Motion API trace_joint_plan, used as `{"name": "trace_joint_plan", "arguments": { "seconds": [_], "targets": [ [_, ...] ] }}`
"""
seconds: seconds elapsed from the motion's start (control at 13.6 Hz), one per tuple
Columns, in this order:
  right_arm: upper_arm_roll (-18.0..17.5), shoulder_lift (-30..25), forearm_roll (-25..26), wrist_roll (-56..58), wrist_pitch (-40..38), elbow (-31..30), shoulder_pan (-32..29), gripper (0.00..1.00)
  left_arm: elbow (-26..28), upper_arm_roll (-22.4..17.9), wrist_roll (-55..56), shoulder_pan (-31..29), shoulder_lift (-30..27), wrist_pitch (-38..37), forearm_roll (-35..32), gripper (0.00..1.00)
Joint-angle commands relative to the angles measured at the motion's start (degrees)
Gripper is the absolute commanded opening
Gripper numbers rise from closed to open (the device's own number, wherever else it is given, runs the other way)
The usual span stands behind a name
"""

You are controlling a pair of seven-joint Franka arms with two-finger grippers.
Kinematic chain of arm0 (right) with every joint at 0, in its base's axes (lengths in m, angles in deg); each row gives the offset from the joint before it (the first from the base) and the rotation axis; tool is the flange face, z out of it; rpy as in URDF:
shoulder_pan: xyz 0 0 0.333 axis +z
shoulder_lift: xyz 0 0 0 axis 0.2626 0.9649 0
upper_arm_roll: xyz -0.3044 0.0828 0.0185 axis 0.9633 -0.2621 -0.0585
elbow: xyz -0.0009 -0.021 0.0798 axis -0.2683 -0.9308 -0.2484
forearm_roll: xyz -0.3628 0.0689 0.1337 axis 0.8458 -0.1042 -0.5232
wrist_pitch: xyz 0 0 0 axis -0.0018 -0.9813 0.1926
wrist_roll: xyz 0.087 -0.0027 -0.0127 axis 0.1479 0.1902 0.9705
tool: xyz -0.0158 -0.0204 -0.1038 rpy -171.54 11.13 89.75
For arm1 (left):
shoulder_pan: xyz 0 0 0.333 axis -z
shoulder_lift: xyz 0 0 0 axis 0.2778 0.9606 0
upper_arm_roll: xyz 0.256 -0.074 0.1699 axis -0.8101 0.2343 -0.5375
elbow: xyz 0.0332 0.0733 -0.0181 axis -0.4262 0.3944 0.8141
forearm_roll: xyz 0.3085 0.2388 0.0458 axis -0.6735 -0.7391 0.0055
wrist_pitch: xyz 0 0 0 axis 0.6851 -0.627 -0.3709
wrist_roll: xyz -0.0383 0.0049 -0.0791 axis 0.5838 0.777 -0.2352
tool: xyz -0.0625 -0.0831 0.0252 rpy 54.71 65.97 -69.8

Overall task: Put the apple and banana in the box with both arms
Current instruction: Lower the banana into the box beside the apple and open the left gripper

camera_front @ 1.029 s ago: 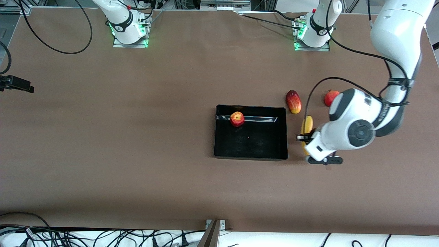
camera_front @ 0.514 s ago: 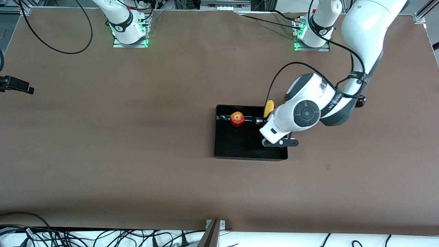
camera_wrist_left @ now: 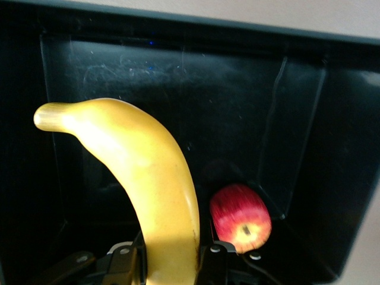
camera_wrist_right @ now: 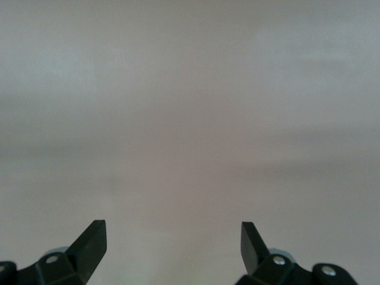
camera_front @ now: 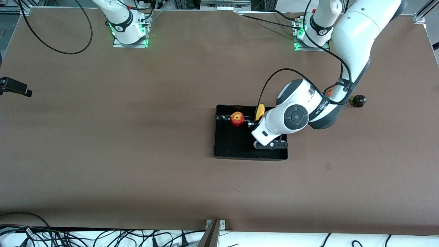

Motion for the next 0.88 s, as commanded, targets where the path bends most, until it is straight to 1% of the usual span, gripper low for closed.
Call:
{"name": "trace_joint_plan", "arguments": {
  "seconds": [0.0, 0.07, 0.15, 0.22, 0.44, 0.59, 0.81],
  "targets": [
    [-0.9, -7.1, -1.0, -0.8, 7.1, -9.7, -0.2, 1.0, 1.2, -0.9, -0.3, 0.1, 0.8, 3.1, -2.1, 0.0],
    [-1.8, -10.1, -0.7, -0.4, 10.4, -14.0, -0.2, 1.0, 1.3, -1.3, -0.3, 0.1, 1.1, 3.5, -2.2, 0.0],
    [-3.3, -11.6, -0.5, -0.2, 10.5, -15.5, -0.2, 1.0, 1.3, -1.9, -0.3, 0.2, 1.4, 4.1, -2.3, 0.0],
    [-4.6, -11.4, -0.5, -0.2, 9.3, -15.1, -0.3, 1.0, 1.3, -2.1, -0.4, 0.3, 1.9, 5.0, -2.3, 0.0],
    [-4.5, -11.1, -0.8, 0.1, 8.7, -15.1, -0.3, 1.0, 1.3, -2.7, 0.2, 0.5, 3.5, 7.6, -4.6, 0.0],
    [-4.2, -11.0, -0.8, 1.6, 8.9, -15.0, -0.3, 1.0, 1.3, -3.0, 0.2, 0.5, 4.7, 9.6, -4.8, 0.0],
    [-4.2, -10.5, -0.7, 1.7, 8.8, -14.4, -0.3, 1.0, 1.3, -4.6, 0.2, 1.3, 5.9, 11.5, -5.5, 0.0]
  ]
}}
